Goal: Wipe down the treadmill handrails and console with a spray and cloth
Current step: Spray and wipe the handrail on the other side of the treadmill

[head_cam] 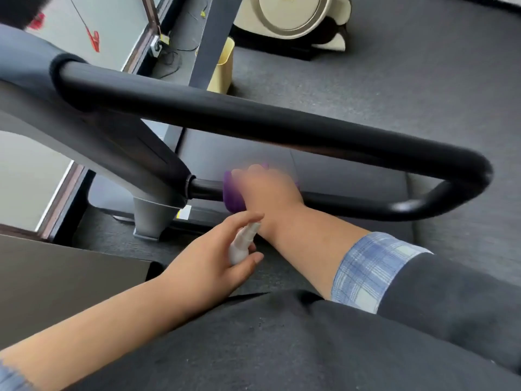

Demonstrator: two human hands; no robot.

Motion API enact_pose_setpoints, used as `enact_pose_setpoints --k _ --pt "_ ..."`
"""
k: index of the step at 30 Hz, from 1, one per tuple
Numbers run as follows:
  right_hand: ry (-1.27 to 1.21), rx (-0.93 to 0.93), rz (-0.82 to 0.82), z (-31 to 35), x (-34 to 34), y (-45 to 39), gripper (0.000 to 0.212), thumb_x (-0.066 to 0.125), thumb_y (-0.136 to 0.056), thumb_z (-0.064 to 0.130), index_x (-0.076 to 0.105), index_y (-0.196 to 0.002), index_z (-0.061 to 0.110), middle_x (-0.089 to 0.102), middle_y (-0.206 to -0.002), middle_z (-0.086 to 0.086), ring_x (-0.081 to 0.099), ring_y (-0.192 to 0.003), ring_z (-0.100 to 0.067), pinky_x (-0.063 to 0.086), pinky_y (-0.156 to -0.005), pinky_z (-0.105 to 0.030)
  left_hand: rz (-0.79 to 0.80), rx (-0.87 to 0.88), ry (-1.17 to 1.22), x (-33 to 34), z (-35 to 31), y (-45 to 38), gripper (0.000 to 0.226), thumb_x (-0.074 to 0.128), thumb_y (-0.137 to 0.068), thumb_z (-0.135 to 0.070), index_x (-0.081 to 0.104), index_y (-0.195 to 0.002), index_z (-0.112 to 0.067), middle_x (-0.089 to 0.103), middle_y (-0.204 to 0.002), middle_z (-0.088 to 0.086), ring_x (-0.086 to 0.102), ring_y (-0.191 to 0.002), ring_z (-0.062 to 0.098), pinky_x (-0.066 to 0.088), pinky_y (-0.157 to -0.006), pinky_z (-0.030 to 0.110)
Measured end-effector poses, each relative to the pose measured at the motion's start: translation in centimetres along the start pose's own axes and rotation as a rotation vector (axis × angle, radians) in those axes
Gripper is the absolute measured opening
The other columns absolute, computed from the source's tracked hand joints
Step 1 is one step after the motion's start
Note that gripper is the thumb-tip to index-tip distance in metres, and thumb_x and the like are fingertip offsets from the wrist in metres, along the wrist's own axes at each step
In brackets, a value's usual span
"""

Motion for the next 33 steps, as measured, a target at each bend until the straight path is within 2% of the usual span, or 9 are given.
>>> enact_pose_setpoints --k 3,10,13,20,23,26,29,31,33 --pt "0.004 0.007 -0.040 -2.6 -0.1 1.8 0.054 0.074 -0.082 0.036 0.044 -0.126 0.025 0.053 -0.113 -0.007 0.057 -0.098 -0.032 0.043 -0.075 -0.040 -0.012 0.004 0.015 2.7 -1.1 0.0 0.057 0.060 -0.083 -0.052 0.034 -0.133 -0.062 0.064 -0.095 -0.021 0.063 -0.086 0.004 0.044 -0.077 0.012" --pt "0.089 0.045 -0.076 -10.0 0.2 7.3 0.090 0.082 -0.079 0.034 0.028 -0.151 0.027 0.051 -0.129 -0.008 0.056 -0.109 -0.033 0.048 -0.086 -0.044 -0.031 0.029 0.065 8.7 -4.9 -0.2 0.056 0.061 -0.084 -0.050 0.035 -0.132 -0.062 0.064 -0.098 -0.021 0.064 -0.088 0.005 0.045 -0.078 0.016" --pt "0.159 0.059 -0.081 -13.0 0.2 9.5 0.095 0.081 -0.080 0.032 0.022 -0.154 0.030 0.049 -0.133 -0.008 0.055 -0.109 -0.033 0.048 -0.089 -0.045 -0.040 0.027 0.070 10.7 -6.3 -0.2 0.055 0.060 -0.083 -0.053 0.035 -0.132 -0.061 0.064 -0.098 -0.019 0.064 -0.090 0.007 0.048 -0.080 0.023" --pt "0.239 0.046 0.030 -16.2 -1.1 13.8 0.103 0.075 -0.082 0.011 0.008 -0.159 0.027 0.038 -0.141 -0.012 0.048 -0.118 -0.036 0.046 -0.097 -0.047 -0.081 0.012 0.060 13.6 -8.8 0.2 0.054 0.060 -0.081 -0.055 0.036 -0.129 -0.064 0.064 -0.097 -0.020 0.063 -0.084 0.004 0.046 -0.075 0.020" --pt "0.335 0.008 0.106 -14.5 -3.3 12.9 0.092 0.076 -0.082 0.014 0.022 -0.156 0.022 0.045 -0.136 -0.014 0.051 -0.117 -0.038 0.048 -0.089 -0.047 -0.108 0.003 0.036 14.0 -9.7 0.7 0.055 0.059 -0.081 -0.056 0.035 -0.129 -0.065 0.063 -0.098 -0.022 0.062 -0.084 0.002 0.046 -0.075 0.021" --pt "0.564 -0.125 0.093 -12.2 -5.7 12.1 0.064 0.074 -0.084 0.017 0.046 -0.140 0.016 0.051 -0.121 -0.011 0.055 -0.109 -0.035 0.046 -0.074 -0.043 -0.133 -0.011 0.003 14.2 -10.6 1.1 0.055 0.058 -0.080 -0.057 0.032 -0.127 -0.068 0.062 -0.098 -0.025 0.062 -0.088 0.001 0.046 -0.077 0.021" --pt "0.754 -0.164 0.135 -12.3 -7.5 11.8 0.050 0.068 -0.086 0.013 0.054 -0.134 0.016 0.051 -0.119 -0.010 0.053 -0.112 -0.036 0.046 -0.070 -0.043 -0.148 -0.013 -0.025 14.5 -11.7 1.3 0.055 0.057 -0.080 -0.058 0.029 -0.125 -0.071 0.062 -0.098 -0.026 0.061 -0.090 0.001 0.048 -0.079 0.022" --pt "0.809 -0.150 0.253 -14.0 -7.4 11.8 0.048 0.062 -0.091 0.015 0.052 -0.137 0.017 0.051 -0.129 -0.010 0.049 -0.122 -0.035 0.048 -0.083 -0.044 -0.151 -0.011 -0.037 14.7 -12.3 1.3 0.055 0.057 -0.081 -0.056 0.028 -0.126 -0.071 0.062 -0.097 -0.025 0.061 -0.089 0.002 0.050 -0.081 0.025" --pt "0.784 -0.083 0.354 -15.6 -6.5 12.4 0.037 0.051 -0.098 0.022 0.051 -0.135 0.019 0.054 -0.133 -0.008 0.050 -0.125 -0.032 0.041 -0.098 -0.046 -0.152 -0.014 -0.040 14.9 -12.8 1.3 0.056 0.057 -0.082 -0.054 0.028 -0.126 -0.071 0.063 -0.095 -0.024 0.061 -0.088 0.003 0.050 -0.082 0.028"
Point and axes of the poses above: each hand's wrist, its own y-axis away from the middle knuckle, its own x-axis out of the palm, z = x × y, the point moved 5 cm from there along -y, towards the middle knuckle
